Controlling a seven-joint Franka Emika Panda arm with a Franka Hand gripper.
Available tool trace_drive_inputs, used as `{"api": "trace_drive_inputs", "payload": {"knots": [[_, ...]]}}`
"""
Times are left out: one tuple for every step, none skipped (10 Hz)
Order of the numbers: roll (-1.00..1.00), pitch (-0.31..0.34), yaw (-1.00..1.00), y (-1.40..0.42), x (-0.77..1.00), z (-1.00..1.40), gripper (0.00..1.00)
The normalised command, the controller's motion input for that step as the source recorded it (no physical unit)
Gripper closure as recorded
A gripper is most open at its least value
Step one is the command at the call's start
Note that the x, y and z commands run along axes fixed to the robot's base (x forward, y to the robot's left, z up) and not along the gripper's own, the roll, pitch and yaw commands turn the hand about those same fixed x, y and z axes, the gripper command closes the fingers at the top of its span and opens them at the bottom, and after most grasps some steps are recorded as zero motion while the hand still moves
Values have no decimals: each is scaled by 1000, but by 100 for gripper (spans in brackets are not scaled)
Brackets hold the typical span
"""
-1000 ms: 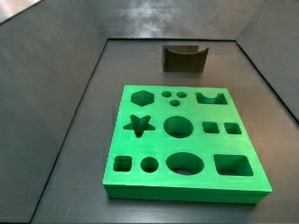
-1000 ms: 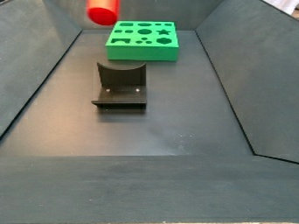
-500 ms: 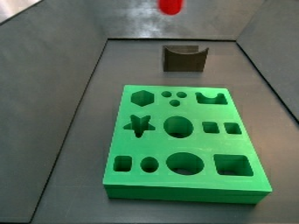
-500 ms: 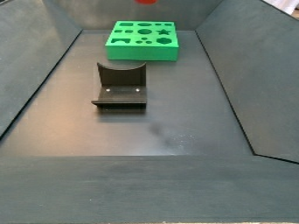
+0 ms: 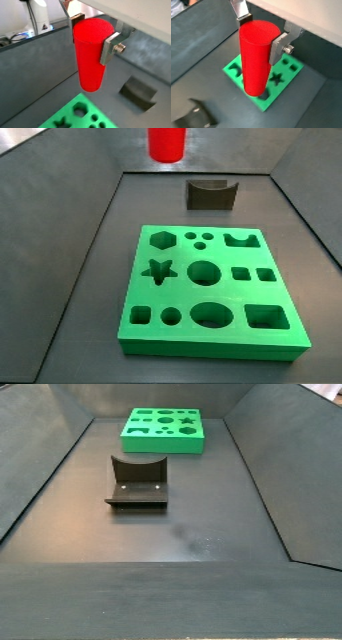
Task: Pick up the round object. Move up. Place the round object on the fixture. Regrasp the round object. Move to above the board. Insert the round object.
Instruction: Move to above the board, then insert the round object.
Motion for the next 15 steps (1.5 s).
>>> {"api": "trace_drive_inputs", "payload": {"knots": [[-583,25,-21,-20,-64,6,100],[-390,4,-13,-13,-53,12,100],[-206,-8,-7,4,-39,3,100],[44,-123,-166,-729,477,-829,100],[51,-104,-157,-731,511,-820,100],[50,-106,-154,-729,517,-823,100],[89,-60,-134,-626,640,-789,100],[47,-71,-140,-454,514,-783,100],[0,-61,-203,-294,411,-771,100],[-70,-47,-234,-40,209,-643,100],[-91,0,-286,174,49,-323,100],[-31,0,-163,171,0,-151,100],[-99,-6,-66,0,0,-286,100],[-174,-51,-97,-106,0,-343,100],[-137,-36,-103,-151,134,-397,100]]}}
